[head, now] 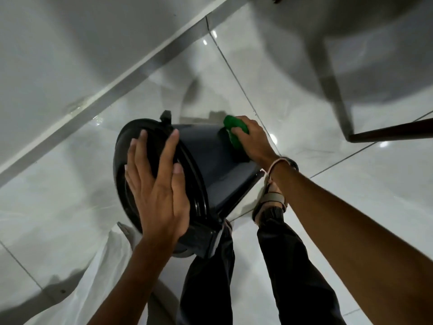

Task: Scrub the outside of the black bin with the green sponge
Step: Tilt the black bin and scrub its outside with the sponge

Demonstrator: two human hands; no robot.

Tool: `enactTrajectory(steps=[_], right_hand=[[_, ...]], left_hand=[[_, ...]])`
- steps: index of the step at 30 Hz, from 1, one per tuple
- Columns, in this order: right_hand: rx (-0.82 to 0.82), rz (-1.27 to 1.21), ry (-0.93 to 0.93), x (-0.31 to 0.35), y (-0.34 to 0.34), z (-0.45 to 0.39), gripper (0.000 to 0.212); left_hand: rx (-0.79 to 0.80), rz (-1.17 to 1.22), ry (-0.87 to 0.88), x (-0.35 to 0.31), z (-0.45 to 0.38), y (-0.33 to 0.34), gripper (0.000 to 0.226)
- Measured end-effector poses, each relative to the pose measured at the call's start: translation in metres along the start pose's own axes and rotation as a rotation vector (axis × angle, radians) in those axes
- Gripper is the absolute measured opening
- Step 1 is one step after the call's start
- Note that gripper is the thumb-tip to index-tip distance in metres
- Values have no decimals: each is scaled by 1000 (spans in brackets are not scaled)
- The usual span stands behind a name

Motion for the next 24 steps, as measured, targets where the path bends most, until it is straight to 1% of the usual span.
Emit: enactTrajectory(steps=[1,3,5,7,9,10,11,12,14,16,17,18,20,22,24], right_hand=[[15,2,48,-2,-1,-10,34],[18,-18,41,7,5,-12,35],[71,-97,-73,31,20,18,40],[156,-142,-257,51,32,67,46],[206,-156,-376,49,33,103,47],[198,-146,-385,41,29,106,47],[178,-138,-349,30,23,99,46],[142,-142,-271,17,15,83,44],[32,-129,-19,-18,-6,46,35],[-71,-144,244,-51,-29,17,32],[-128,-213,331,-62,-38,9,31],[-188,-357,401,-65,-48,4,30],[-254,-704,444,-51,-65,2,25],[-214,-1008,416,-22,-80,7,25],[-158,-1240,348,14,-101,12,28]], left_hand=[[8,-38,30,-2,3,2,58],[16,-107,56,-5,3,6,59],[3,-179,72,-6,-2,6,60],[-2,-258,98,-8,-2,5,60],[1,-336,143,-11,0,4,59],[7,-371,179,-13,0,4,57],[21,-404,214,-13,0,3,55],[34,-434,255,-14,-3,3,51],[74,-470,366,-20,-14,5,47],[139,-462,522,-39,-25,12,47],[179,-450,593,-50,-31,17,48],[225,-442,644,-63,-38,23,50],[288,-439,653,-83,-59,31,54],[318,-453,581,-95,-86,36,57],[369,-462,464,-103,-116,40,60]])
Point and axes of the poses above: each hand's wrist, its own z-axis away from the middle knuckle, its own y-axis out of the palm, x = y × z, the point moved 6 cm from there along -z, towards the middle knuckle, and after that the axes turned 12 degrees about -z, right-handed, at the moved point
